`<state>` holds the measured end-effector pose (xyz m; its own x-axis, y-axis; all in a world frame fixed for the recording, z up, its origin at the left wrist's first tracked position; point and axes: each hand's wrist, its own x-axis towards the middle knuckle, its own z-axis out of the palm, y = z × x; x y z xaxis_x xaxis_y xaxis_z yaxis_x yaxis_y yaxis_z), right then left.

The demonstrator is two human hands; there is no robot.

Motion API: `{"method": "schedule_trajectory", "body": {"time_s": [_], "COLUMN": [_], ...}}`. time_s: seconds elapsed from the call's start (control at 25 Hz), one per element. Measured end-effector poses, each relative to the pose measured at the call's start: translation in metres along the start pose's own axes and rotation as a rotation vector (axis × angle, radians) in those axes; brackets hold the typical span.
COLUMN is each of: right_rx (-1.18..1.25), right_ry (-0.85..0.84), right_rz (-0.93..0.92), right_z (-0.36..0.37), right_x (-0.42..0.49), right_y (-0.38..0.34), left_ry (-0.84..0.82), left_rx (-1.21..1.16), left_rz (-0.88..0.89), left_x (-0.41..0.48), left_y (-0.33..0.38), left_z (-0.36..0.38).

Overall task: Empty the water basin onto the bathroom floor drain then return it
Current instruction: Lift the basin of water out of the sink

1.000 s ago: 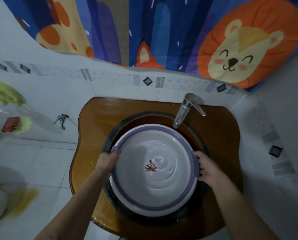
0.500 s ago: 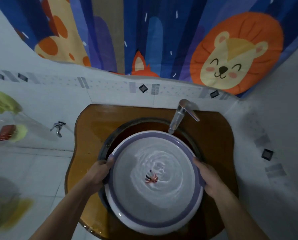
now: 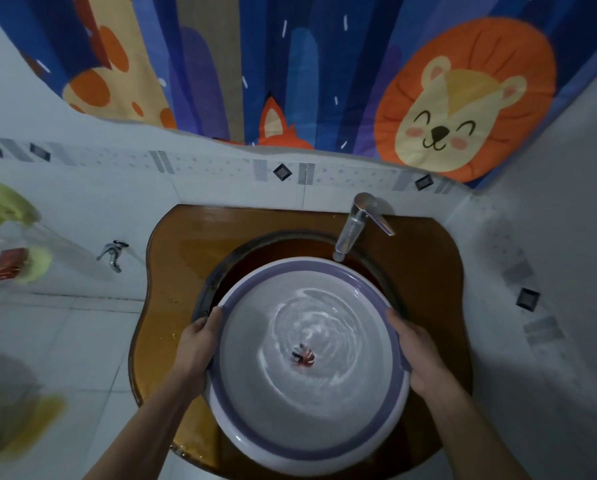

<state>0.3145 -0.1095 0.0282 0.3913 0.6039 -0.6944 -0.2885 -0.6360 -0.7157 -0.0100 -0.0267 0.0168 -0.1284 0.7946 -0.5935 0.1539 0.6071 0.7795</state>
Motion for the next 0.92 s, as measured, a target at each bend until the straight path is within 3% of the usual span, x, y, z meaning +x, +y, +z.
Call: {"method": "schedule_trajectory", "body": {"time_s": [0.92], "right_rx": [0.003], "right_ry": [-0.023], "right_rz": [-0.096], "right_z": [0.034], "right_x": [-0.036], "right_y": [-0.019], "left_ry": [0.106], "left_rx": [-0.093], "left_rz": [0.004], "left_x": [-0.026], "left_y": [0.030], "left_z": [-0.041]}}
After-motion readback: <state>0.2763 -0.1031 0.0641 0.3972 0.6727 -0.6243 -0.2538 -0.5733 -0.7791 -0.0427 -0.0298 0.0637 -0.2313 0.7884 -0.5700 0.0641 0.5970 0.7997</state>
